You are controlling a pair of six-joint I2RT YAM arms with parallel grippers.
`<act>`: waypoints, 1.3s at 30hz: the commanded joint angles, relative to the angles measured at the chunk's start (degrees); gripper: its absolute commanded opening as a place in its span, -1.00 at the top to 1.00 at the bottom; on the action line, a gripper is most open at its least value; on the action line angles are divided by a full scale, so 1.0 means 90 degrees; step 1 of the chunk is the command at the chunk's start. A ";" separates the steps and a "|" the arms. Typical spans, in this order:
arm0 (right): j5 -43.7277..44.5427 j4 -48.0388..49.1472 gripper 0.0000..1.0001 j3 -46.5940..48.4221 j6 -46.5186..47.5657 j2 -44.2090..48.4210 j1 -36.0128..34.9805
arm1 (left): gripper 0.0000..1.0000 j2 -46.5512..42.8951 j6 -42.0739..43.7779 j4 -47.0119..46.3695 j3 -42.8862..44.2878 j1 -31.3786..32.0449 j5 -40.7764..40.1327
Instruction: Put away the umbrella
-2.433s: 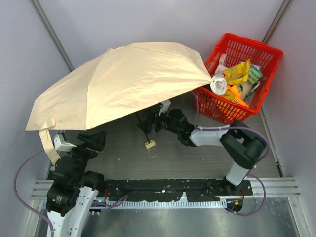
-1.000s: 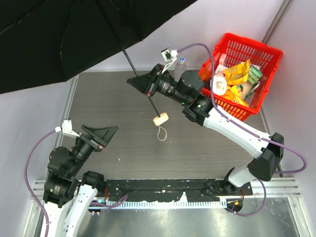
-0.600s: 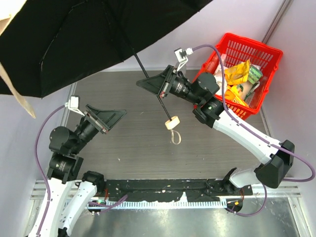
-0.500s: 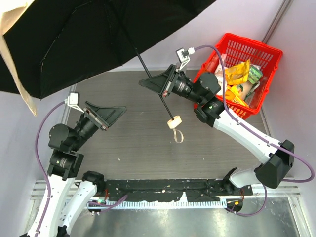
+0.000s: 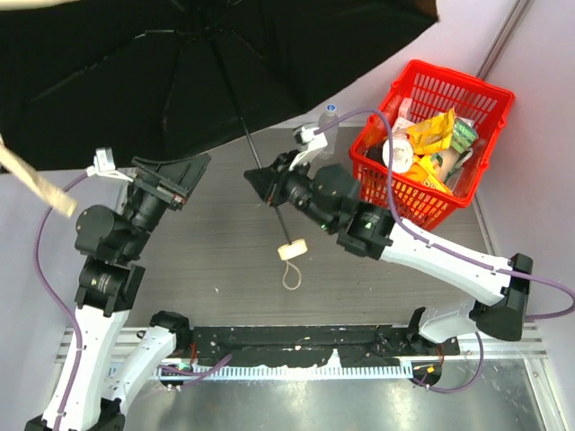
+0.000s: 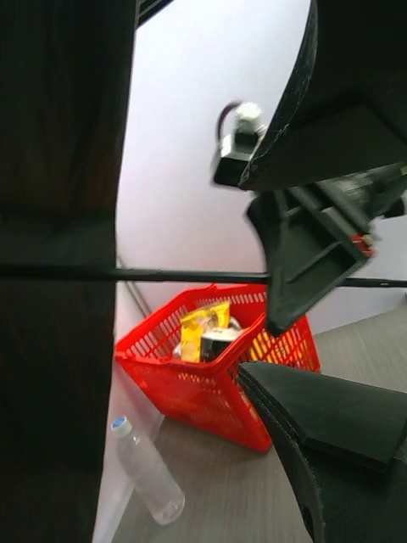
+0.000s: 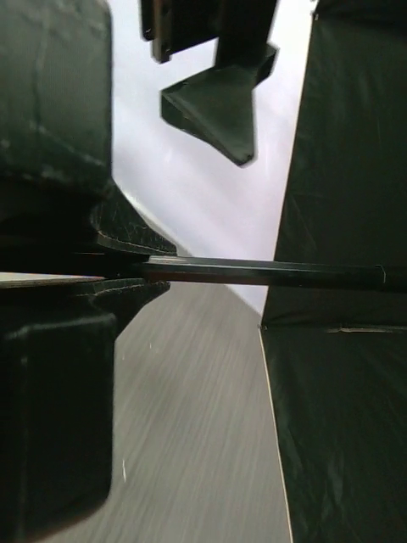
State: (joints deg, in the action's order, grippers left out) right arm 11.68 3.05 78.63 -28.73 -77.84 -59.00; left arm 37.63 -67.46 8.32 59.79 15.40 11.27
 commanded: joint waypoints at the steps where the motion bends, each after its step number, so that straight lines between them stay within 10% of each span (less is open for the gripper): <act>1: 0.2722 0.1094 0.99 0.0550 0.2085 -0.0265 -0.0679 | -0.73 0.0740 0.0250 0.0112 0.0202 0.0086 -0.0481; 9: 0.3691 0.1351 0.99 0.1126 0.3055 -0.0901 -0.1403 | -0.85 0.1434 0.0161 -0.1586 -0.0061 0.0223 0.0290; 24: 0.4904 0.1664 0.99 0.0853 0.4413 -0.1009 -0.1891 | -0.96 0.2732 0.1031 -0.0884 0.2300 0.0154 -0.1790; 33: 0.4522 0.1165 0.99 0.0922 0.4091 -0.0755 -0.1891 | -0.47 0.4012 0.0445 -0.2515 0.3073 0.0018 -0.1525; 39: 0.4648 0.1038 0.99 0.0931 0.4061 -0.0774 -0.1891 | -0.54 0.4130 0.0610 -0.2955 0.3122 0.0008 -0.1964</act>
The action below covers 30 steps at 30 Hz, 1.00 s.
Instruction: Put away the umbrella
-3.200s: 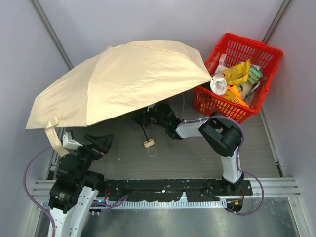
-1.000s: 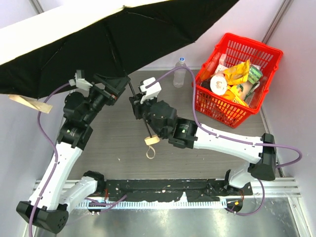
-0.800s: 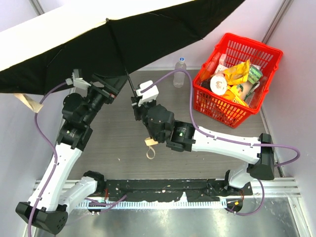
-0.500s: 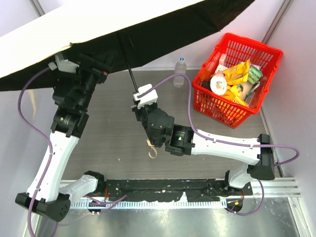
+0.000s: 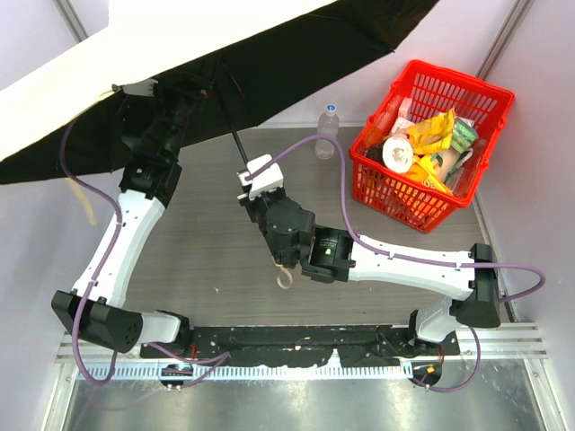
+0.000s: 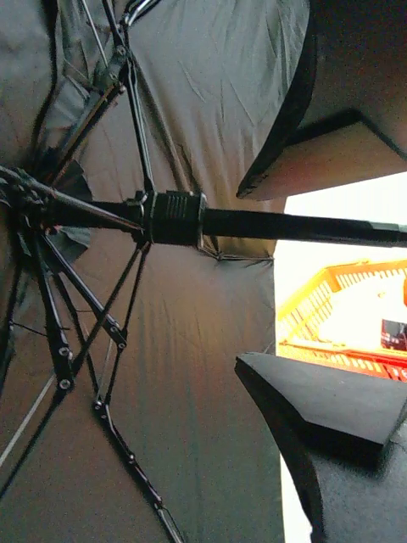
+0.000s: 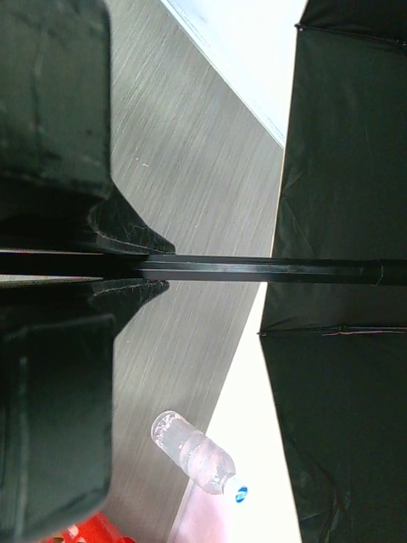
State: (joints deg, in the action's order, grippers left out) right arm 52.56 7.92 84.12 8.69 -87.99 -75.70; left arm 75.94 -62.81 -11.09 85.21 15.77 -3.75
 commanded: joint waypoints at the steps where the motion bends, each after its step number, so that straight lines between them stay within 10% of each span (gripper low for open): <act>1: 0.0137 0.0497 0.99 0.0331 -0.0087 0.0343 -0.0036 | -0.61 -0.0156 0.0123 -0.0808 0.0279 -0.0033 -0.0354; 30: 0.0586 0.0213 0.98 0.0800 0.0206 0.0030 -0.0221 | -0.39 0.0253 0.0045 -0.0593 0.0796 0.0025 -0.0589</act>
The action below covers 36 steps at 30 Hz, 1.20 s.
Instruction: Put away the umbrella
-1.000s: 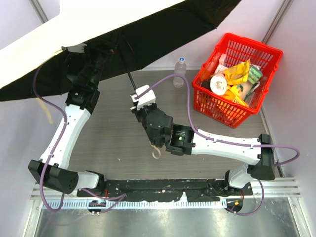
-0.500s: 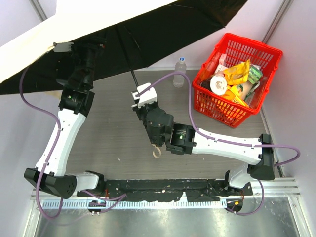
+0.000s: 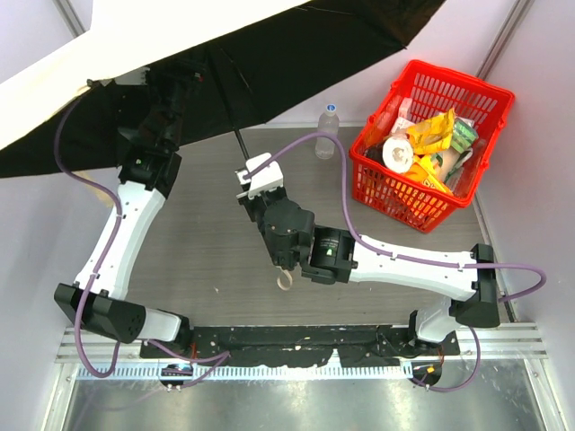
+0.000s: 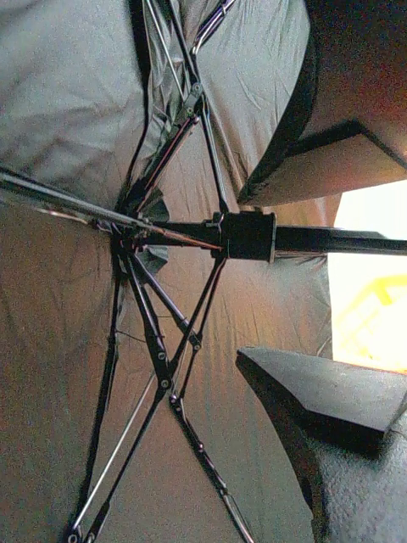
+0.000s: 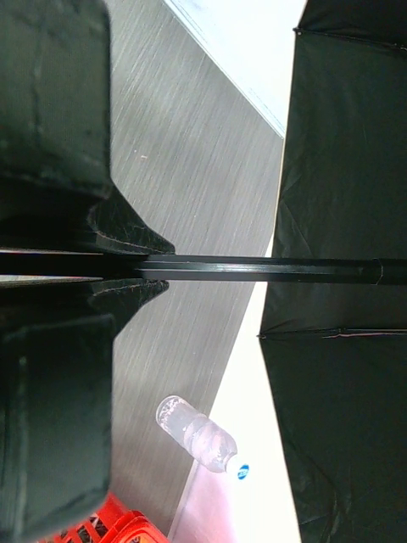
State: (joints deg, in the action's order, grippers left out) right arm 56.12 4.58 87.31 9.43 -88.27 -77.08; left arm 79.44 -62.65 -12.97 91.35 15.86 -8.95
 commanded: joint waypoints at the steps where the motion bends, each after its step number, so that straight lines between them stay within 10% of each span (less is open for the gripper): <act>1: 0.0200 0.0595 0.99 0.0446 0.0124 0.0052 -0.0069 | -0.38 -0.0125 0.0038 -0.0375 0.0133 0.0015 -0.0021; 7: 0.0415 0.0653 0.99 0.0524 0.0338 -0.0094 -0.0166 | -0.20 -0.0155 0.0203 -0.0307 0.0123 0.0015 -0.0323; 16: 0.1460 0.1958 0.99 0.0524 0.1880 -0.0573 -0.0546 | 1.00 -0.0301 0.0410 0.0151 0.0182 0.0035 -0.0636; 21: 0.1617 0.3084 0.98 0.0358 0.2819 -0.0885 -0.0508 | 1.00 -0.0662 -0.0225 0.0774 -0.0092 0.0142 -0.0364; 36: -0.0667 0.2480 0.99 0.0534 0.1199 -0.0496 0.0087 | 1.00 -0.2273 -0.1270 0.0268 -0.2894 0.0581 0.0720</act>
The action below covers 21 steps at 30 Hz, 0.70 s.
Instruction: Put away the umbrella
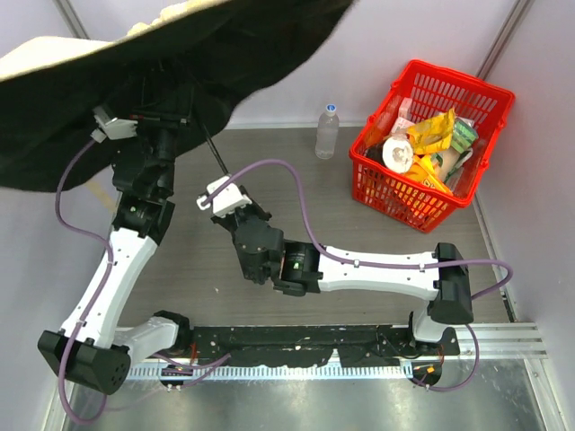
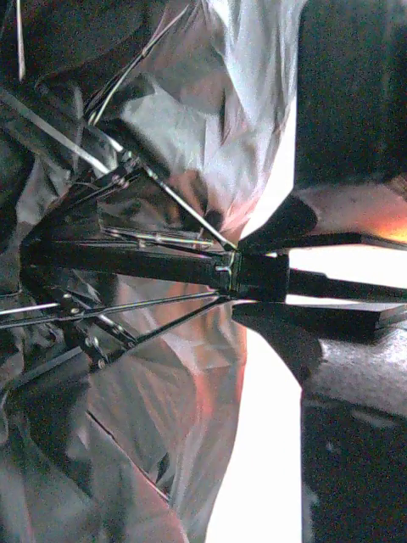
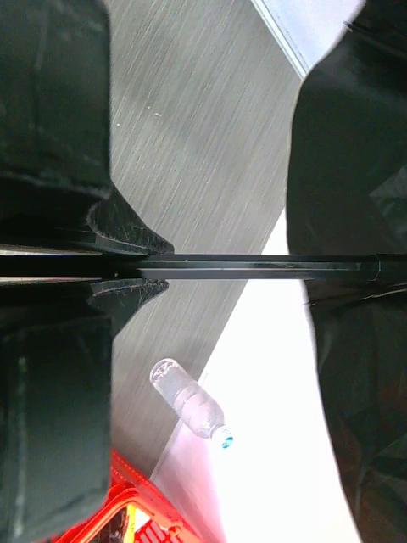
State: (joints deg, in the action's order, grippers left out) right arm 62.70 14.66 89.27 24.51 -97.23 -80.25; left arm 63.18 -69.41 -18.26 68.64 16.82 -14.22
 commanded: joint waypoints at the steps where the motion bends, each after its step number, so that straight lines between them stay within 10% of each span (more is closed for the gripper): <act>1: -0.1545 0.1312 0.99 0.0276 -0.0507 0.0559 0.0488 | 1.00 -0.0438 -0.0453 0.0828 -0.0332 0.0485 0.1770; 5: -0.1800 0.1282 0.99 0.0041 -0.0624 0.0716 0.0635 | 1.00 -0.0495 -0.0958 0.1257 -0.0535 0.0766 0.2771; 21: -0.2094 0.1165 0.99 -0.1362 -0.2058 0.1339 0.0948 | 1.00 -0.1550 -0.0961 0.1374 -0.2646 0.2135 0.1220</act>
State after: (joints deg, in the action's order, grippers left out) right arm 50.15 13.34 80.42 13.10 -91.92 -71.44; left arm 51.33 -77.12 -14.96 46.15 33.41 -6.46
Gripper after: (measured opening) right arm 0.162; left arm 0.249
